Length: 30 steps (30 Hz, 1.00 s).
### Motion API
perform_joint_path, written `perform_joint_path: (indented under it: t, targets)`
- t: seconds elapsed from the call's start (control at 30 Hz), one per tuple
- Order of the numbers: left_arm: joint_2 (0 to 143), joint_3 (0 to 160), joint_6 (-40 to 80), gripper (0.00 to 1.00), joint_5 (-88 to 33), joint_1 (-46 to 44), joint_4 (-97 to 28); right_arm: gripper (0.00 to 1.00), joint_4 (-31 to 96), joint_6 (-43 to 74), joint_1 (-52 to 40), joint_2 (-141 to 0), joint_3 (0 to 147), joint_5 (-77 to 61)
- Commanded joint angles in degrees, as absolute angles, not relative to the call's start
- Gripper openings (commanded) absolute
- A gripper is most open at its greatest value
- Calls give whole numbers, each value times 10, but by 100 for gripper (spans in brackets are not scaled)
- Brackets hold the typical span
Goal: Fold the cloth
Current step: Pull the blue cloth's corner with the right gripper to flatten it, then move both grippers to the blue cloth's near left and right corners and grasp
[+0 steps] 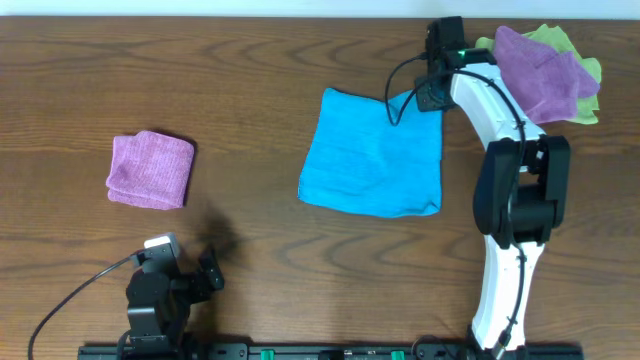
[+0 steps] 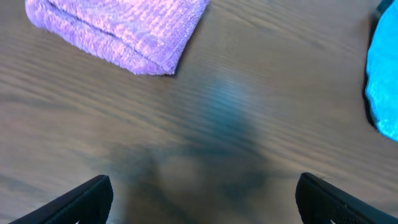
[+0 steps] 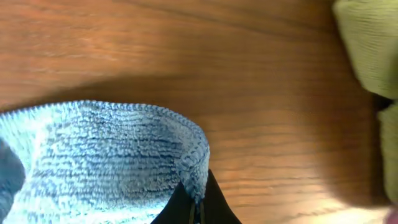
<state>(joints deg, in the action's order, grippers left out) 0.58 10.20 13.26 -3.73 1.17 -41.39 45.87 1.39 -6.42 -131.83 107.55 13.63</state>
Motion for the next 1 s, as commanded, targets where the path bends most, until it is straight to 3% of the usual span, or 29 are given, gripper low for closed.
perform_joint_path:
  t: [0.0, 0.17, 0.2, 0.23, 0.53, 0.67, 0.9, 0.97]
  targets:
    - [2, 93, 190, 95, -48, 9, -415, 1, 468, 52, -60, -1323, 1091, 194]
    - [2, 93, 215, 95, -47, 9, -415, 3, 487, 78, -60, -1323, 1091, 225]
    - [2, 93, 217, 95, -47, 9, -415, 9, 491, 89, -60, -1322, 1091, 237]
    - [2, 93, 220, 95, -48, 9, -416, 20, 494, 90, -60, -1322, 1091, 238]
    - [2, 95, 238, 95, -105, 9, -404, 59, 500, 94, -68, -1269, 1091, 189]
    - [2, 97, 251, 95, -181, 9, -352, 63, 510, 99, -72, -1220, 1091, 167]
    - [26, 159, 269, 96, -215, 9, -352, 76, 576, 118, -65, -1120, 1091, 73]
    - [47, 187, 256, 96, -215, 9, -356, 73, 601, 118, -56, -1099, 1091, 27]
